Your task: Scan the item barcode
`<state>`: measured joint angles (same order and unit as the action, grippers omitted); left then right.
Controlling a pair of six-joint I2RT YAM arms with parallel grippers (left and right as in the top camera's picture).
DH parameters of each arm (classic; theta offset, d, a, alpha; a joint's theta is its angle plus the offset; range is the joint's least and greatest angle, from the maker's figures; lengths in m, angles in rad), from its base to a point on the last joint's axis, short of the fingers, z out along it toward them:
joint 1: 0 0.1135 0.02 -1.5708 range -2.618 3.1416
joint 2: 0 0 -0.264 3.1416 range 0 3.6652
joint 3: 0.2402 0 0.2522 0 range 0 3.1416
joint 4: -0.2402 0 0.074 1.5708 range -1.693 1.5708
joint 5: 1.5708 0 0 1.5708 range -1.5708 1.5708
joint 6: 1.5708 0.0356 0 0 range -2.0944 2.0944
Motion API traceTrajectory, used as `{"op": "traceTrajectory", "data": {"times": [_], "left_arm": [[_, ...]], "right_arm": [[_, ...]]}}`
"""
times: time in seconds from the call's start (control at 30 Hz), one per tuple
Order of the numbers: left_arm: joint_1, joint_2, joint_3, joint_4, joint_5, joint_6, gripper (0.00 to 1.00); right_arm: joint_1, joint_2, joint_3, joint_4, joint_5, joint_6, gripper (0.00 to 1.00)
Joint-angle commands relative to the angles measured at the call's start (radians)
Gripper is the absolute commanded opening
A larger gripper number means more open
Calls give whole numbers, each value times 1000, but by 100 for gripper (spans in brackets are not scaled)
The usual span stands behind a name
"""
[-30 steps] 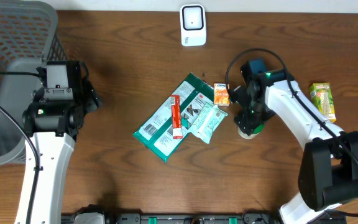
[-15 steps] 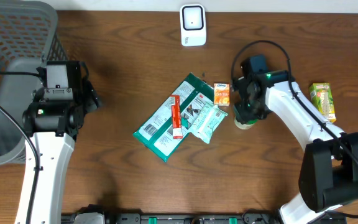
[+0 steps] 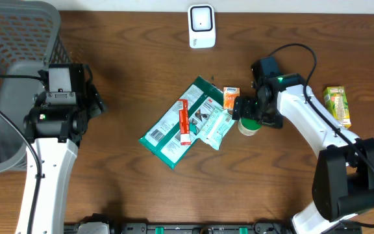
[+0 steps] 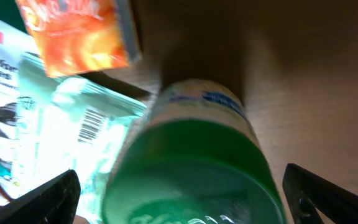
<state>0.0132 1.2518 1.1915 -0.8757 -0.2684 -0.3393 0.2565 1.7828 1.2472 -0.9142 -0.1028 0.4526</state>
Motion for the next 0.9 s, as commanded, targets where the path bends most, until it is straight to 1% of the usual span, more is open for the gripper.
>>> {"op": "traceTrajectory", "data": {"times": [0.0,0.07,0.13,0.2,0.4,0.47,0.57,0.67,0.8,0.87], "left_arm": [[5,-3,10,-3,-13,9,87],[5,-3,10,-3,-13,9,87],[5,-3,10,-3,-13,9,87],[5,-3,10,-3,-13,9,87],[5,-3,10,-3,-13,9,87],[5,-3,10,-3,-13,9,87],[5,-3,10,-3,-13,9,87],[5,-3,10,-3,-13,9,87],[5,-3,10,-3,-13,9,87],[5,-3,10,-3,-13,9,87]], "right_arm": [[-8,-7,-6,36,-30,-107,99],[-8,-7,-6,39,-29,-196,99],[-8,-7,-6,30,-30,-327,99],[-7,-7,-6,19,-30,-392,98],[-6,-7,-6,-15,-29,-428,79],[-6,-7,-6,-21,-24,-432,74],[-6,-8,-6,-23,-18,-431,68],[-6,-10,-5,-47,-17,-423,69],[-11,-10,0,-84,31,-423,77],[-17,-10,5,-95,49,-424,80]]}}
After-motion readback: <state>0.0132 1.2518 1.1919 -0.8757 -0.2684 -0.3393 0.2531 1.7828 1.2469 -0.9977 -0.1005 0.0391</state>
